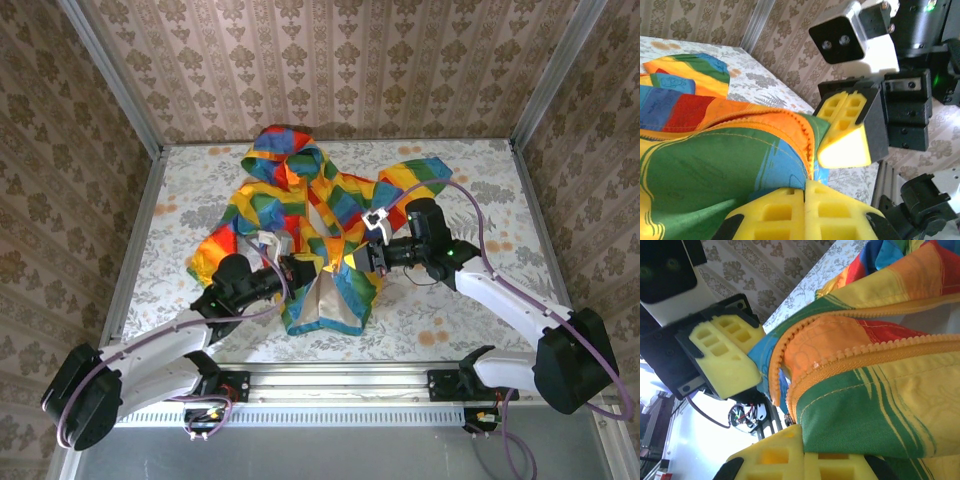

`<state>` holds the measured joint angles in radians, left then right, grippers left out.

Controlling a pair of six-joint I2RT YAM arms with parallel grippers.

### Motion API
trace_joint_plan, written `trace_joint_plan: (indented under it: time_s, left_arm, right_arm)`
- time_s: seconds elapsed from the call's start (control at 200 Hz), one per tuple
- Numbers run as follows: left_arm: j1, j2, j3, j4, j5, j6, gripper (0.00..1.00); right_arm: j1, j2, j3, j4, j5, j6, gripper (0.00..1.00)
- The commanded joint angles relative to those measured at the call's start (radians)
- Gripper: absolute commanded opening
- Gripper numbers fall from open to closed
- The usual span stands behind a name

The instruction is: Zip up the jacket

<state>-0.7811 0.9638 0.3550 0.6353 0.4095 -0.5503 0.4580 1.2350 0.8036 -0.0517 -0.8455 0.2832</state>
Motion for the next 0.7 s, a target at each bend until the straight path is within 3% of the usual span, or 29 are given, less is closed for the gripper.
trace_joint_plan:
  time_s: [0.0, 0.695]
  left_arm:
    - [-0.015, -0.025, -0.017, -0.015, -0.03, 0.062, 0.0]
    - [-0.023, -0.014, -0.045, 0.119, -0.044, 0.063, 0.0]
  right_arm:
    - [-0.006, -0.018, 0.006, 0.051, -0.032, 0.031, 0.0]
    - [-0.005, 0.002, 0.002, 0.056, -0.079, 0.043, 0.0]
